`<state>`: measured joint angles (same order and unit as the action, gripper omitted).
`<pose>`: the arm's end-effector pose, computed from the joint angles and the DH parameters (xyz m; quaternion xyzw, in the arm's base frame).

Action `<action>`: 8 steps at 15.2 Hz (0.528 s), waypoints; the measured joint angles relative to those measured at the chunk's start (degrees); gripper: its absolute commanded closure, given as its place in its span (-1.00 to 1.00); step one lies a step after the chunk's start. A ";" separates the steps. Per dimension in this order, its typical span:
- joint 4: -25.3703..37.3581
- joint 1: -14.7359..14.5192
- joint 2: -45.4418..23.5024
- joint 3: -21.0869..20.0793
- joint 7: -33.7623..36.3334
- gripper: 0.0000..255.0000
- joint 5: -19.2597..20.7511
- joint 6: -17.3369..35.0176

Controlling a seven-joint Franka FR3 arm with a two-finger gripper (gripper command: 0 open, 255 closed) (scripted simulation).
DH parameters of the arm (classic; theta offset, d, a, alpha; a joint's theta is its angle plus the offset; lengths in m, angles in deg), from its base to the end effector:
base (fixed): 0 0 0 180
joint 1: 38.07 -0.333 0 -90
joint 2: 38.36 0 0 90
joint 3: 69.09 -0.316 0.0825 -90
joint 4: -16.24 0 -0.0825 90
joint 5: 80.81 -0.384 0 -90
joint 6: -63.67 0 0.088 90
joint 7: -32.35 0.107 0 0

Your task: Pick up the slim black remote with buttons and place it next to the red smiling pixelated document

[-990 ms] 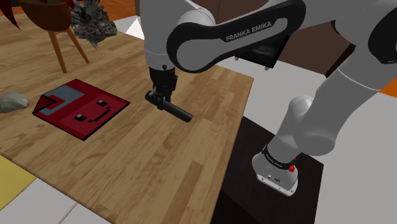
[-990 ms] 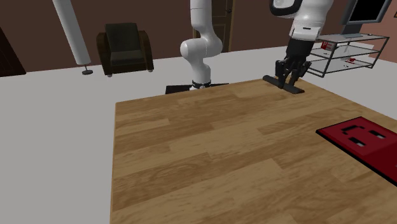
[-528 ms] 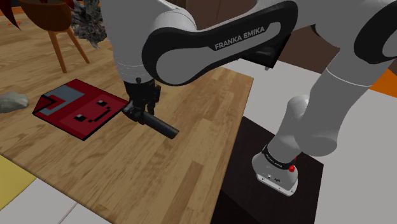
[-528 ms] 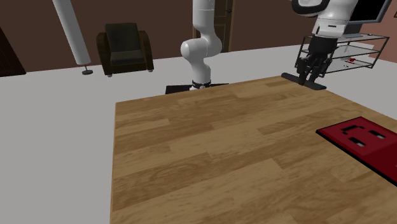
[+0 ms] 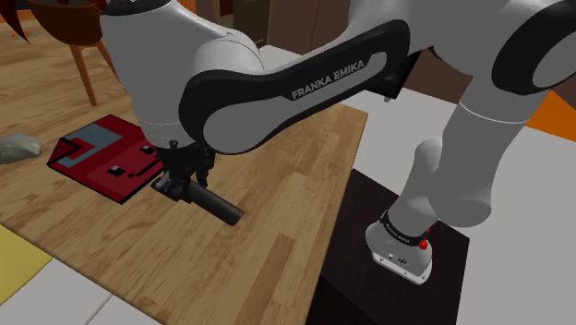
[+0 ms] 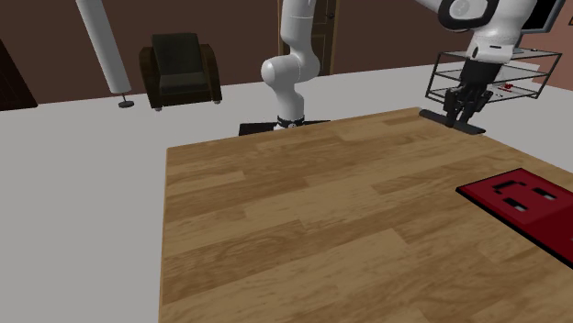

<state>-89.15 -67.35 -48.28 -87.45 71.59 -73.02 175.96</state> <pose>0.4167 0.4316 0.4341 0.9943 0.0986 0.0087 0.0402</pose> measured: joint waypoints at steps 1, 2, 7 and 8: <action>-0.55 0.05 -0.26 0.07 0.02 1.00 0.12 0.80; -1.06 0.08 -0.39 0.11 0.08 1.00 0.20 1.43; -3.23 0.01 -1.73 0.26 0.69 1.00 0.87 4.84; -3.34 -0.08 -2.19 0.28 0.89 1.00 1.06 5.37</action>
<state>-92.50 -67.43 -50.47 -87.17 72.48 -71.96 181.33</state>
